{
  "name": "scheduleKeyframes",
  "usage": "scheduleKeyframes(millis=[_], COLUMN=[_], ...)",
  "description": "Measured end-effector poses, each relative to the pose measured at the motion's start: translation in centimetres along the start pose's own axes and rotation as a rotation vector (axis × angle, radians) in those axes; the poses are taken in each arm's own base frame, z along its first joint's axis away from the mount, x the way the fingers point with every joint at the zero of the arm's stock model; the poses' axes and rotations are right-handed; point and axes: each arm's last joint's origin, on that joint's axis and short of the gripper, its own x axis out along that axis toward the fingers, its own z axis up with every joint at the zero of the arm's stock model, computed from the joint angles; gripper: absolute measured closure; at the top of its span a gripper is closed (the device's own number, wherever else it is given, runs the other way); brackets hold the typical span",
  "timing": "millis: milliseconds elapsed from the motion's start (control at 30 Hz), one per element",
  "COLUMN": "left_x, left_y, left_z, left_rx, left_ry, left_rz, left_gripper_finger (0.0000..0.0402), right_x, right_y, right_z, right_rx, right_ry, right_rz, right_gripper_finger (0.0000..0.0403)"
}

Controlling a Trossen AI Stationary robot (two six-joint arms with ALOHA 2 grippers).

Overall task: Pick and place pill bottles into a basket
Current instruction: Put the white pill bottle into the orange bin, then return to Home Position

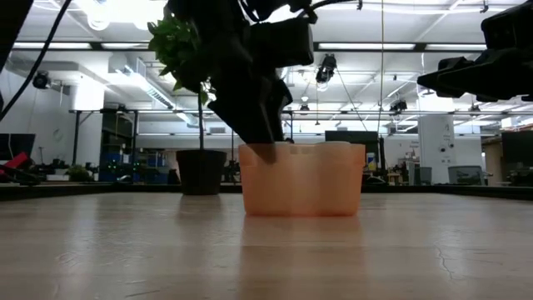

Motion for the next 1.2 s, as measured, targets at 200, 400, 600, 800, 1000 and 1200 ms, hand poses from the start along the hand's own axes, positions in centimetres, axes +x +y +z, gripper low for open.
scheduleKeyframes(millis=[200,400,600,800,1000,1200], left_x=[-0.1,-0.9,-2.1,-3.2,-3.5,-3.5], left_y=[0.0,0.1,0.3,0.7,0.9,1.1], left_z=[0.2,1.2,2.4,3.7,4.8,5.0], left_rx=[0.000,-0.001,-0.001,-0.009,-0.014,-0.018], left_ry=[0.002,-0.032,-0.065,-0.152,-0.268,-0.299], left_rz=[-0.001,0.002,0.006,0.024,0.038,0.046], left_gripper_finger=[0.0190,0.0186,0.0185,0.0184,0.0184,0.0184], right_x=[0.0,0.0,0.0,0.0,0.0,0.0], right_y=[0.0,0.0,0.0,0.0,0.0,0.0], right_z=[0.0,0.0,0.0,0.0,0.0,0.0], right_rx=[0.000,0.000,0.000,0.000,0.000,0.000], right_ry=[0.002,0.002,0.002,0.002,0.002,0.002], right_rz=[0.000,0.000,0.000,0.000,0.000,0.000], right_gripper_finger=[0.0197,0.0197,0.0197,0.0197,0.0197,0.0197])
